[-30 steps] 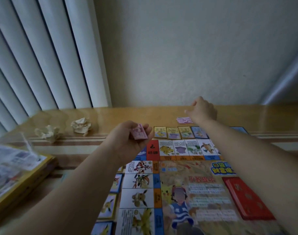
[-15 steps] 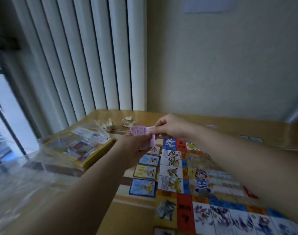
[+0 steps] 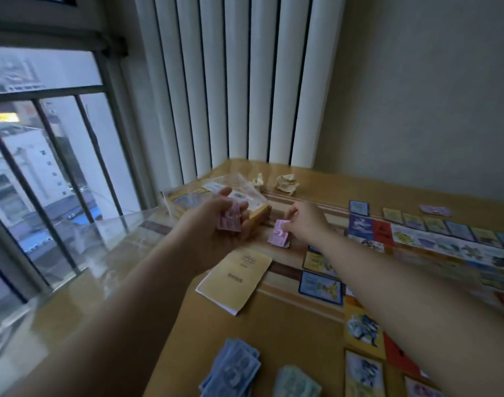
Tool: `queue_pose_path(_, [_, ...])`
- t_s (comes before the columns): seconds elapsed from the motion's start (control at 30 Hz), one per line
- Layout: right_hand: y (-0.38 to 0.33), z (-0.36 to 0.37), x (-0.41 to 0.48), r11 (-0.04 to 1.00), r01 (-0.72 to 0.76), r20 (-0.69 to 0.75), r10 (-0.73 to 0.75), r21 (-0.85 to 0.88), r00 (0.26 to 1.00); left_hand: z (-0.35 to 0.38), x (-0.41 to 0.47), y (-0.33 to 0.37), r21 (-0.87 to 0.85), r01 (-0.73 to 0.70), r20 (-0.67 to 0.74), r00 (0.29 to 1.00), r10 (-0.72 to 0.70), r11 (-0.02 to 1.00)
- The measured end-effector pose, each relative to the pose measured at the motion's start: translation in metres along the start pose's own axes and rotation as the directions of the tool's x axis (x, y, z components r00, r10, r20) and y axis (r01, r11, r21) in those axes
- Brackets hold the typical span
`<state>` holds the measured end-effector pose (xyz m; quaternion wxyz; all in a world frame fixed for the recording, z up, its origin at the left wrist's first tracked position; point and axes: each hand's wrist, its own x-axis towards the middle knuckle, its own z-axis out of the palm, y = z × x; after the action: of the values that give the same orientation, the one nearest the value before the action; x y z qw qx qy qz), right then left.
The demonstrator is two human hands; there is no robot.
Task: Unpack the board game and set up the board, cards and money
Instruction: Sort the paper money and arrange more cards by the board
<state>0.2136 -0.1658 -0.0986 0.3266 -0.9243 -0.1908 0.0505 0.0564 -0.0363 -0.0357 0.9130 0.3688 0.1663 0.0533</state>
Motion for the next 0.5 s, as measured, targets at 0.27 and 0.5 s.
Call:
queue_pose_path(0.27, [-0.024, -0.021, -0.052, 0.942, 0.289, -0.216, -0.250, 0.169, 0.944, -0.007, -0.026, -0.023, 0.110, 0.060, 0.069, 0.995, -0.068, 0.992])
queue_pose_path(0.5, [-0.053, -0.059, -0.160, 0.937, 0.235, 0.340, -0.317, 0.259, 0.885, -0.003, -0.081, -0.055, 0.596, -0.111, 0.246, 0.968, -0.049, 0.795])
